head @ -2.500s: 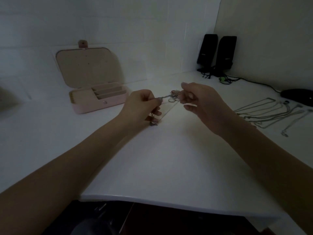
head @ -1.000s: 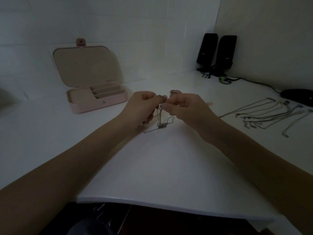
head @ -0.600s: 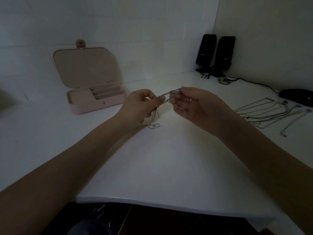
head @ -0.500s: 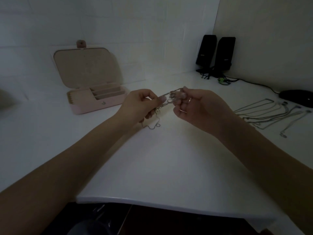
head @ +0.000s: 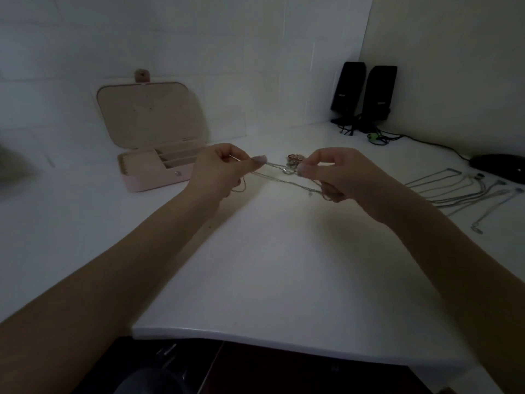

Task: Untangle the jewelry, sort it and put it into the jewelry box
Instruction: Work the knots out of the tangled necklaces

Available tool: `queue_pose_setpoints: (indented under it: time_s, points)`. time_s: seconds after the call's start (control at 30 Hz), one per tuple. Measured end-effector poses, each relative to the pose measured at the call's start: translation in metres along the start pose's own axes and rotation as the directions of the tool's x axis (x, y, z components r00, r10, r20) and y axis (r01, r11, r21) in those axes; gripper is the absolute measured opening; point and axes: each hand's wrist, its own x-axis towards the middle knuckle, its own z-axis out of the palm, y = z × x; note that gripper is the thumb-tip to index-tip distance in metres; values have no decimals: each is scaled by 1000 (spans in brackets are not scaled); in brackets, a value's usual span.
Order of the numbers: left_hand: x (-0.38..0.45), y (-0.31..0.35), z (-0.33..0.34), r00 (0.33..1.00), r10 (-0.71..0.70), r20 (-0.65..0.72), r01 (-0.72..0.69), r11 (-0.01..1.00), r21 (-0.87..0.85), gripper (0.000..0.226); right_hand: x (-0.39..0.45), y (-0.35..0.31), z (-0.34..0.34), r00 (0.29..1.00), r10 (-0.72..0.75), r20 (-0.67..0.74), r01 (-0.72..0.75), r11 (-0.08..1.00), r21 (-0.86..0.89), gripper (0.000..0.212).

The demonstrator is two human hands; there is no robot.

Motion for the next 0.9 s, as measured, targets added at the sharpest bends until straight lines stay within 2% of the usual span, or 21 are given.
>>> queue_pose_setpoints:
  time_s: [0.1,0.13,0.2,0.3,0.37,0.4,0.47,0.53,0.57,0.63,0.73,0.83,0.9]
  points:
    - [-1,-1,2,999,53,-4,-53,999,8,31,1,2,-1,989,-113,-97,80,952,-296,33]
    - [-1,-1,2,999,42,-3,-42,999,13,31,0,2,-2,984,-135,-116,94,948,-305,40]
    - [1,0,-1,1000,-17,14,17,1000,7,30,0,2,-5,980,-159,-122,131,969,-208,46]
    - [4,5,-7,970,-160,181,179,979,-93,24,-1,2,-10,988,-154,-22,146,968,-203,39]
    - [7,8,-10,937,-238,255,284,946,-159,21,1,6,-13,991,-135,-21,126,965,-231,35]
    - [8,9,-11,928,-258,269,313,931,-187,22,2,6,-13,991,-121,-49,110,978,-176,35]
    - [10,9,-13,923,-257,286,322,923,-210,19,5,6,-15,996,-31,-86,43,990,135,38]
    - [10,6,-13,928,-230,294,288,942,-170,10,7,4,-16,995,93,-36,-63,870,489,40]
    - [10,4,-12,928,-225,297,279,948,-153,8,7,3,-17,991,131,-5,-104,806,582,42]
    - [11,2,-11,927,-230,295,277,952,-129,10,6,2,-16,984,176,24,-152,764,627,43]
    - [12,-1,-10,940,-194,282,230,968,-101,8,6,1,-15,980,198,5,-166,806,569,34]
    - [12,-5,-10,951,-147,271,175,981,-83,5,5,2,-16,989,142,32,-136,827,546,21]
    - [10,-7,-7,970,-81,231,78,997,21,7,4,1,-16,991,101,84,-131,824,552,24]
